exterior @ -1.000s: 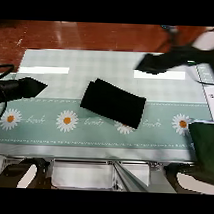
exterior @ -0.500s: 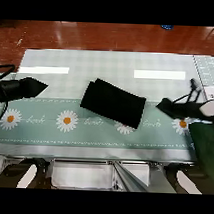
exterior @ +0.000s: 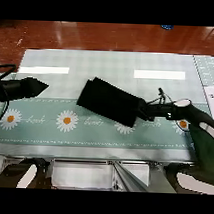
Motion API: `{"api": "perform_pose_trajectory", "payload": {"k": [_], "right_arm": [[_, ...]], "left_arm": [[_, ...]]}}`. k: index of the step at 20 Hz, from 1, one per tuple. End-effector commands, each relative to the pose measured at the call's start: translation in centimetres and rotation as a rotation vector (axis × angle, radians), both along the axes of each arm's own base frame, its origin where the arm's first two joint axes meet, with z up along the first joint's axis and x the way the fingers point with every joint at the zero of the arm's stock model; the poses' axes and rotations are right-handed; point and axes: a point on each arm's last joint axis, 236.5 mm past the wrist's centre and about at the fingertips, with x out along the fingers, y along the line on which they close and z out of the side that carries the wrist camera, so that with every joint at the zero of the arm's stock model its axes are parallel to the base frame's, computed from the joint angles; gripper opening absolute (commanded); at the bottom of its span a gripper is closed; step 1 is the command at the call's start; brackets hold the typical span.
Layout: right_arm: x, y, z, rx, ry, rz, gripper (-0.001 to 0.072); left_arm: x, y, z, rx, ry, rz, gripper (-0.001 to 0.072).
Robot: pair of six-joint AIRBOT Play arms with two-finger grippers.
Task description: Fold the shirts.
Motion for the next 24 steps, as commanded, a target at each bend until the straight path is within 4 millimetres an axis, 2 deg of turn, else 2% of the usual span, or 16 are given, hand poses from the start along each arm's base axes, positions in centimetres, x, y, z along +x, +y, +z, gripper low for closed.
{"api": "perform_pose_trajectory", "payload": {"k": [1,2,5,7,9,11,13,15,18,21,24], "right_arm": [[1.5,5.7,1.7,0.093,-0.055,0.15,0.0192],[2.7,7.0,3.4,0.098,-0.138,0.212,0.0025],[6.7,8.9,9.6,0.105,-0.304,0.278,0.0024],[9.6,8.5,14.1,0.066,-0.396,0.302,0.0024],[11.7,7.9,19.4,0.062,-0.491,0.314,0.0024],[13.3,5.9,24.4,0.043,-0.574,0.318,0.0023],[14.8,2.3,28.5,-0.028,-0.628,0.28,0.0024],[15.9,-1.8,31.6,-0.097,-0.663,0.213,0.0023],[16.4,-9.9,34.5,-0.197,-0.646,0.045,0.0024],[15.0,-17.7,36.8,-0.244,-0.63,-0.135,0.0024],[11.5,-24.0,38.1,-0.307,-0.572,-0.281,0.0024]], "left_arm": [[0.1,-0.1,0.0,-0.006,0.002,0.0,0.0016],[0.1,-0.1,0.0,-0.008,0.003,-0.001,0.0016],[0.0,-0.1,0.0,-0.008,0.003,-0.001,0.0016],[0.0,-0.1,0.0,-0.008,0.003,-0.001,0.0017],[0.0,-0.1,0.0,-0.008,0.003,-0.001,0.0017],[0.0,-0.1,0.0,-0.008,0.003,-0.001,0.0017],[0.0,-0.1,0.0,-0.008,0.003,-0.001,0.0017],[0.0,-0.1,0.0,-0.008,0.003,-0.001,0.0016],[0.0,-0.1,0.0,-0.008,0.003,-0.001,0.0017],[0.1,-0.1,0.0,-0.008,0.002,0.0,0.0016],[0.1,-0.1,0.0,-0.008,0.002,0.0,0.0017]]}}
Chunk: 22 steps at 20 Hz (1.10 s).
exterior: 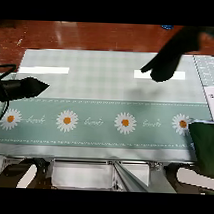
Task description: Fold the shirts.
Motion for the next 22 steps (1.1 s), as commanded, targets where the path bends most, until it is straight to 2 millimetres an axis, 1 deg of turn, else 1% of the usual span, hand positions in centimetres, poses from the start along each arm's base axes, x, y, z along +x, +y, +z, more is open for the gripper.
{"api": "perform_pose_trajectory", "payload": {"k": [1,2,3,4,7,10,12,13,15,16,17,18,19,20,21,22], "right_arm": [[-4.6,-8.1,0.8,-0.032,0.092,-0.237,0.0023],[-6.4,-10.5,0.3,-0.068,0.141,-0.318,0.0023],[-7.9,-12.1,-0.1,-0.093,0.182,-0.374,0.0023],[-9.7,-13.3,-0.7,-0.109,0.226,-0.412,0.0024],[-14.5,-14.0,-3.0,-0.104,0.348,-0.446,0.0024],[-19.3,-15.1,-6.0,-0.087,0.441,-0.565,0.0024],[-22.6,-15.7,-8.3,-0.06,0.506,-0.647,0.0024],[-24.8,-16.2,-9.7,-0.059,0.558,-0.705,0.0024],[-29.3,-17.9,-11.5,-0.097,0.647,-0.839,0.0024],[-31.8,-18.8,-12.2,-0.122,0.705,-0.918,0.0024],[-35.0,-19.5,-12.9,-0.157,0.785,-1.006,0.0024],[-38.2,-20.1,-13.3,-0.21,0.868,-1.09,0.0024],[-40.6,-20.4,-13.4,-0.268,0.934,-1.151,0.0024],[-42.3,-20.5,-13.6,-0.31,0.979,-1.209,0.0024],[-43.5,-20.3,-13.9,-0.353,1.022,-1.215,0.0026],[-44.5,-20.0,-14.3,-0.385,1.07,-1.216,0.0111]], "left_arm": [[0.0,0.0,0.0,0.0,0.0,0.001,0.0016],[0.0,0.0,0.0,0.0,0.0,0.001,0.0016],[0.0,0.0,0.0,0.0,0.0,0.001,0.0017],[0.0,0.0,0.0,0.001,-0.001,0.0,0.0017],[0.2,0.1,0.1,0.002,-0.01,0.004,0.0016],[0.8,0.3,0.5,0.006,-0.041,0.016,0.0017],[1.3,0.5,0.8,0.011,-0.066,0.023,0.0017],[1.4,0.6,1.0,0.011,-0.073,0.027,0.0017],[1.7,0.7,1.2,0.011,-0.086,0.035,0.0016],[1.7,0.7,1.2,0.01,-0.089,0.037,0.0017],[1.8,0.7,1.2,0.01,-0.09,0.037,0.0017],[1.7,0.7,1.2,0.01,-0.089,0.037,0.0017],[1.7,0.7,1.2,0.011,-0.088,0.036,0.0017],[1.7,0.7,1.2,0.011,-0.089,0.037,0.0017],[1.7,0.7,1.2,0.01,-0.089,0.036,0.0016],[1.7,0.6,1.2,0.01,-0.088,0.034,0.0016]]}}
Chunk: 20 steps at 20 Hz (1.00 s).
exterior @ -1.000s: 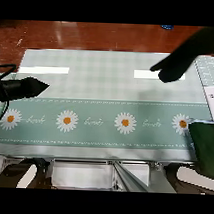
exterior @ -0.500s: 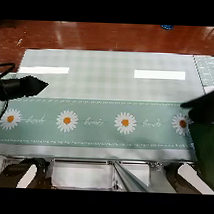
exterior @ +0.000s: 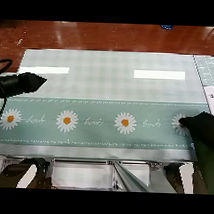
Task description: Fold the shirts.
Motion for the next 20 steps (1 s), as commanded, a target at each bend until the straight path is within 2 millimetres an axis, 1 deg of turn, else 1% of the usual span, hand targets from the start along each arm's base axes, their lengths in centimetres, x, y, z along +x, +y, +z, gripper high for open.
{"api": "perform_pose_trajectory", "payload": {"k": [1,2,4,5,6,7,8,9,10,11,12,13,14,15,16,17,18,19,20], "right_arm": [[-7.4,0.0,-1.1,-0.055,0.284,-0.13,0.0343],[-7.7,0.2,-1.6,-0.041,0.302,-0.133,0.0414],[-7.4,-0.1,-2.2,-0.03,0.305,-0.124,0.0415],[-7.2,-0.3,-2.3,-0.021,0.304,-0.12,0.0414],[-6.1,-0.8,-2.6,-0.014,0.27,-0.1,0.0411],[-3.8,-1.2,-2.8,-0.005,0.191,-0.052,0.0402],[0.0,-1.5,-2.7,0.008,0.052,0.003,0.0312],[5.1,-1.4,-2.0,0.027,-0.139,0.082,0.0106],[11.7,-0.6,0.3,0.033,-0.389,0.213,0.0024],[17.4,0.5,3.3,0.037,-0.616,0.291,0.0024],[22.5,2.5,6.4,0.048,-0.805,0.387,0.0024],[26.8,6.0,9.0,0.073,-0.939,0.527,0.0024],[29.9,10.4,9.7,0.107,-0.982,0.688,0.0024],[31.7,15.0,8.8,0.132,-0.949,0.857,0.0024],[32.7,19.7,6.4,0.159,-0.865,1.015,0.0024],[32.9,23.4,3.3,0.158,-0.747,1.156,0.0024],[32.6,25.7,-0.6,0.112,-0.573,1.282,0.0024],[32.0,26.1,-4.1,0.036,-0.389,1.344,0.0024],[31.7,25.2,-6.7,-0.077,-0.211,1.382,0.0024]], "left_arm": [[0.0,-0.2,0.0,0.0,-0.002,-0.007,0.0017],[0.0,-0.6,-0.2,0.001,0.002,-0.018,0.0017],[0.2,-1.4,-0.5,0.01,-0.001,-0.051,0.0017],[0.7,-1.6,-0.5,0.018,-0.017,-0.057,0.0017],[1.4,-1.5,-0.2,0.025,-0.044,-0.051,0.0017],[2.5,-1.1,0.5,0.029,-0.084,-0.03,0.0017],[3.7,-0.6,1.7,0.027,-0.13,0.001,0.0017],[4.6,-0.4,3.3,0.026,-0.165,0.011,0.0017],[5.7,-0.4,5.2,0.026,-0.198,0.01,0.0017],[6.8,-0.9,7.3,0.018,-0.233,-0.002,0.0017],[8.0,-1.9,9.7,0.008,-0.273,-0.024,0.0016],[8.9,-3.5,11.6,0.001,-0.297,-0.067,0.0016],[9.4,-5.5,12.5,-0.001,-0.298,-0.124,0.0016],[9.7,-7.9,12.4,0.001,-0.274,-0.197,0.0016],[9.7,-10.1,11.1,0.011,-0.225,-0.26,0.0016],[9.5,-11.8,8.2,0.037,-0.139,-0.309,0.0015],[9.0,-12.4,4.5,0.099,-0.036,-0.334,0.0015],[8.4,-12.1,0.1,0.198,0.075,-0.345,0.0015],[8.0,-11.0,-3.7,0.292,0.16,-0.334,0.0016]]}}
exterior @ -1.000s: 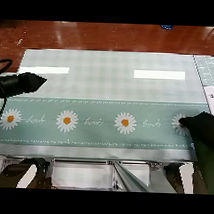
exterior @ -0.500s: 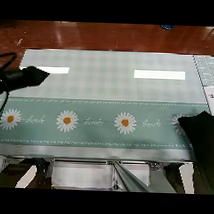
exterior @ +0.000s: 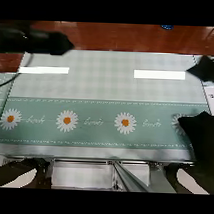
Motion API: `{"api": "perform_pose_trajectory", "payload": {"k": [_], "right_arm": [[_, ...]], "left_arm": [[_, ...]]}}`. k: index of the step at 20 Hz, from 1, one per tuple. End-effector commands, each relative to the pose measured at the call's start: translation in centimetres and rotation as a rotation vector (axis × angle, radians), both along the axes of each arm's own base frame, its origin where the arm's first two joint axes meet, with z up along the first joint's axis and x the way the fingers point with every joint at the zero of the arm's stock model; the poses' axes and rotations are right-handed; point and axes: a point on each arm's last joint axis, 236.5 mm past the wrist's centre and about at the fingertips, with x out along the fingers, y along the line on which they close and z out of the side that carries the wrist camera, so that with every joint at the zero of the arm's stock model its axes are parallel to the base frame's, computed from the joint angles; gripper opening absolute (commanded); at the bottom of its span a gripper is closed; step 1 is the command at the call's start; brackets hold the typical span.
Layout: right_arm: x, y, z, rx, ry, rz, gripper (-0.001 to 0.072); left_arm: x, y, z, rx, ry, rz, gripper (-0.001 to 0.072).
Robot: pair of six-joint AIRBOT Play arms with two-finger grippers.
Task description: Fold the shirts.
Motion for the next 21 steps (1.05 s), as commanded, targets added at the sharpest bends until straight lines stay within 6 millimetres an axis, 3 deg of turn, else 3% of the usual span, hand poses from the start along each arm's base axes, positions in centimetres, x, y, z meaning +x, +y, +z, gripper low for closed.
{"api": "perform_pose_trajectory", "payload": {"k": [1,2,4,21], "right_arm": [[0.3,2.9,-7.2,-0.514,0.151,0.197,0.0024],[0.1,2.4,-8.0,-0.599,0.181,0.209,0.0023],[0.1,2.6,-8.4,-0.623,0.19,0.223,0.0024],[0.5,2.4,-8.1,-0.634,0.17,0.221,0.0024]], "left_arm": [[-1.5,1.2,-11.0,0.307,0.247,-0.006,0.0016],[-2.0,1.9,-12.8,0.329,0.304,0.013,0.0016],[-2.4,2.5,-13.9,0.33,0.346,0.029,0.0016],[-2.4,2.5,-13.8,0.33,0.345,0.028,0.0016]]}}
